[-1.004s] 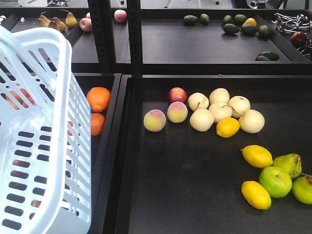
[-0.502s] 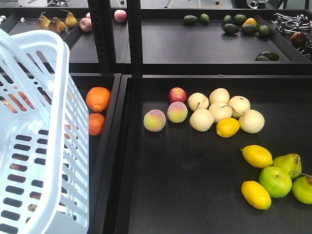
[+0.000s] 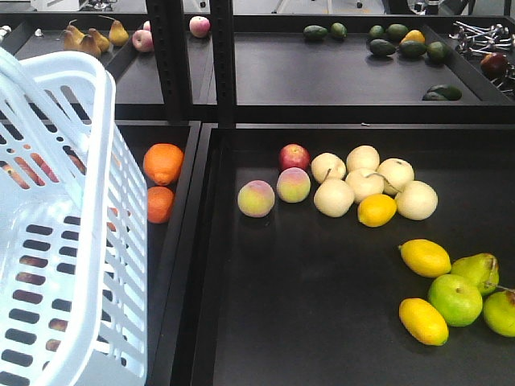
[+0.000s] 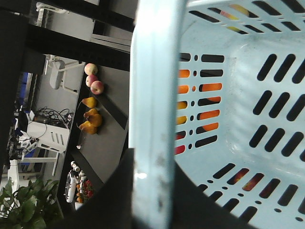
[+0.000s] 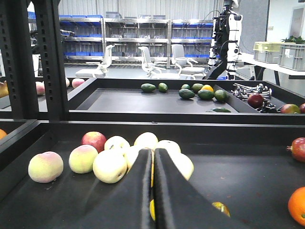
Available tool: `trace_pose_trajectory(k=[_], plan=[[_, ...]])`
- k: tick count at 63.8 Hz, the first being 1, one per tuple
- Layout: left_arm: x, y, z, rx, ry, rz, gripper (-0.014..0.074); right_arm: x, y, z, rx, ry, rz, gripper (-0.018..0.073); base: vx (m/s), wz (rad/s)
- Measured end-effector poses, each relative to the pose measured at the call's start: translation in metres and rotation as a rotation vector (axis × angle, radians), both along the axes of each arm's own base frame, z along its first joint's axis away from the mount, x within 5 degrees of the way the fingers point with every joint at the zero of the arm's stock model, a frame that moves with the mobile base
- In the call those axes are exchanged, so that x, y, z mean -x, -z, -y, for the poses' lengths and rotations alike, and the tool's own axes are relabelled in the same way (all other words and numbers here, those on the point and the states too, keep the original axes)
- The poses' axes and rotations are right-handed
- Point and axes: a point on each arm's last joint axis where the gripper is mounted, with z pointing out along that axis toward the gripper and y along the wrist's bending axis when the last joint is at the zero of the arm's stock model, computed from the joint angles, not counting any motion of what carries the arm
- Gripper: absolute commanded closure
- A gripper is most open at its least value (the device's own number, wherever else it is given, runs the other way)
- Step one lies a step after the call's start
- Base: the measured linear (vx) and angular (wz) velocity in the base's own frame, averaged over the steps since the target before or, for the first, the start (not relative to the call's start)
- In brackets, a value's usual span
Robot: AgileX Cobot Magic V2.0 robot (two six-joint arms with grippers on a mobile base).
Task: Pick three apples into basket with both arms
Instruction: 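Turn the base away from the table holding the basket in left gripper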
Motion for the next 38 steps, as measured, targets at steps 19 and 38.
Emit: trace_pose_trajectory(k=[19, 38], plan=[[0.0, 0.0, 0.0, 0.0, 0.0, 0.0, 0.0604, 0.0, 0.0, 0.0, 0.0, 0.0, 0.0, 0.0568, -0.02, 0.08], [0.0, 0.0, 0.0, 0.0, 0.0, 0.0, 0.0604, 0.0, 0.0, 0.0, 0.0, 0.0, 0.0, 0.0568, -0.04, 0.18]])
